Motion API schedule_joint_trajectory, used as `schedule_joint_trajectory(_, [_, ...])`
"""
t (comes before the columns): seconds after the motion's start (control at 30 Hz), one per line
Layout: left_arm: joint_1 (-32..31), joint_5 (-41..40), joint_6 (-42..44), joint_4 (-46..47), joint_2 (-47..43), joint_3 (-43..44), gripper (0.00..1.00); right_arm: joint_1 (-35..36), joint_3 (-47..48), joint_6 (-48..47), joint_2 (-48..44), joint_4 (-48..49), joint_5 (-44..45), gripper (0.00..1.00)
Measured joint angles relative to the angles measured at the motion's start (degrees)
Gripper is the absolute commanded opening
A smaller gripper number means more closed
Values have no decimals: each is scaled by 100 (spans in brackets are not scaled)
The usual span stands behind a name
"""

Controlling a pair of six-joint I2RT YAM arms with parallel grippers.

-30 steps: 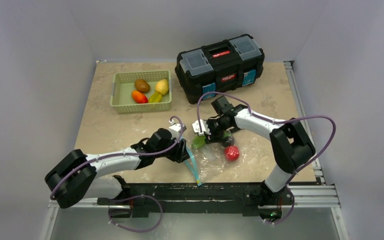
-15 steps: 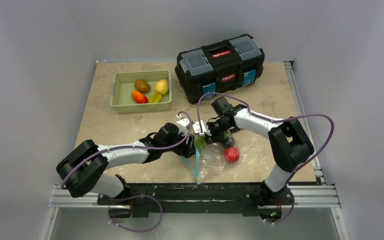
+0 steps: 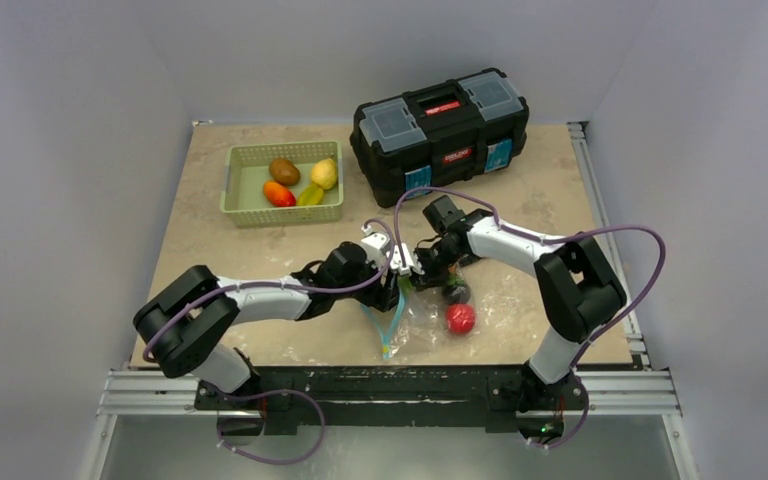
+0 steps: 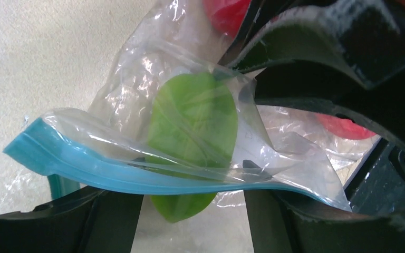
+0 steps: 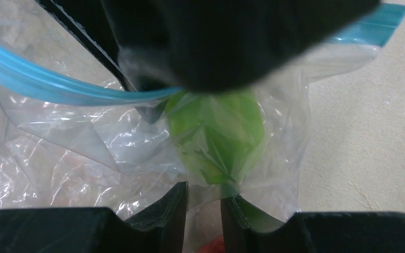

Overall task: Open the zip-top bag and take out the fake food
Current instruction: Pick up the fake fruit from the zipper food storage bag.

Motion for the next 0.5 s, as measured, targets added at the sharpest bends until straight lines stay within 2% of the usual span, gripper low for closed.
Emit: schedule_joint_trajectory(0.5, [-46,101,-157,446,597,184,69,-11,31,15,24,-76,-149,22])
